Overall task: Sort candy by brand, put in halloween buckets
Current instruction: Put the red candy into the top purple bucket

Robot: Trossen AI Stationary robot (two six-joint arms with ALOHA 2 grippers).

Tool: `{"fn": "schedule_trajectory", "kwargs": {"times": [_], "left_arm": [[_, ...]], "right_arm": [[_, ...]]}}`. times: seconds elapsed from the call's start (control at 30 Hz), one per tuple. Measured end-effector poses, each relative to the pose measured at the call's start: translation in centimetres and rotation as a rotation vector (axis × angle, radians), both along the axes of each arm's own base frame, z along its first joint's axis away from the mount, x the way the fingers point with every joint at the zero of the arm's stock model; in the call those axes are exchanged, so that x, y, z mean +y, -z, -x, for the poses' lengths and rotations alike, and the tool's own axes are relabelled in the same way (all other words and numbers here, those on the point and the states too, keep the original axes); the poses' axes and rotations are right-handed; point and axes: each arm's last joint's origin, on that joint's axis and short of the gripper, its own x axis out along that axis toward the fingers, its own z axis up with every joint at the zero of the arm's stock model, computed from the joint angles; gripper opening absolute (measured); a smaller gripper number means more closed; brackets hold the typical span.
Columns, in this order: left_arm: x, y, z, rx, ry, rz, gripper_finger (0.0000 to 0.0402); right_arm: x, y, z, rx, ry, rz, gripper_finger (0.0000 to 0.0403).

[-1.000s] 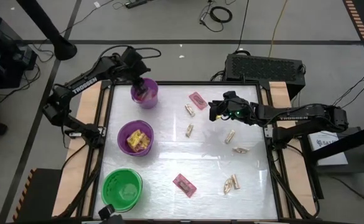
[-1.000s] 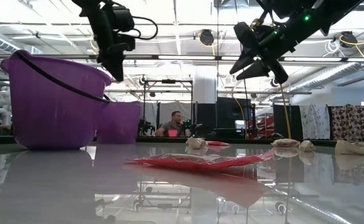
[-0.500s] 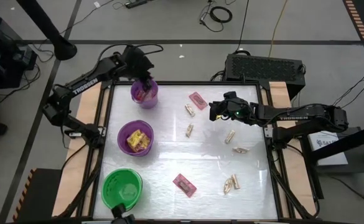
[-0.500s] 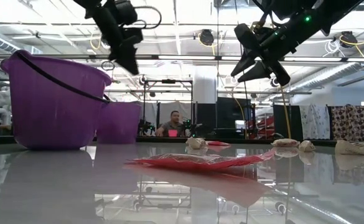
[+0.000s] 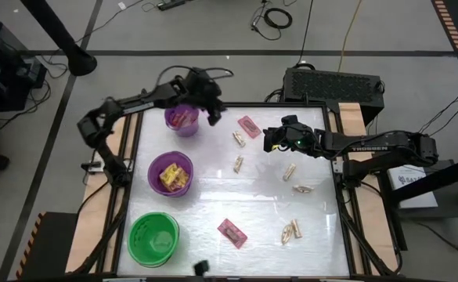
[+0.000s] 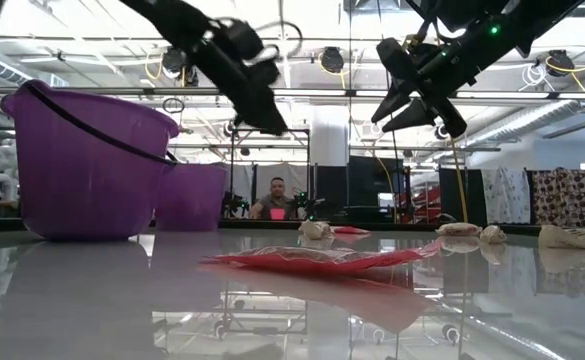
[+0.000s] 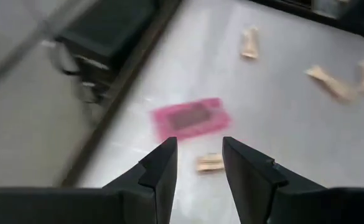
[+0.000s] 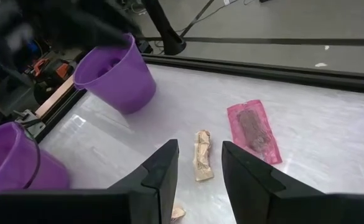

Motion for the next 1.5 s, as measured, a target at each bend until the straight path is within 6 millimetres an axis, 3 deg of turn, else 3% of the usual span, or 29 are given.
{"fn": "schedule_trajectory", "kwargs": {"times": [0.17, 0.53, 1.0, 1.33, 1.5], "left_arm": [[-2.5, 3.1, -3.1, -0.016, 0.289, 0.118, 0.0136], [-10.6, 6.1, -7.3, 0.048, 0.655, -0.016, 0.0136], [-16.2, 7.1, -6.0, 0.329, 0.739, 0.091, 0.0136], [-22.9, 7.0, -6.8, 0.385, 0.582, 0.09, 0.0136], [-26.8, 6.9, -6.6, 0.378, 0.589, 0.124, 0.0136]], "right_arm": [[0.6, 0.1, -0.1, -0.003, -0.017, -0.024, 0.0116], [2.5, 0.5, -0.2, -0.019, -0.038, -0.117, 0.0116], [4.9, 0.5, -0.4, -0.073, -0.083, -0.196, 0.0116], [8.3, 0.5, -0.3, -0.017, -0.271, -0.126, 0.0116], [10.6, 0.4, 0.0, -0.009, -0.372, -0.118, 0.0116]]}}
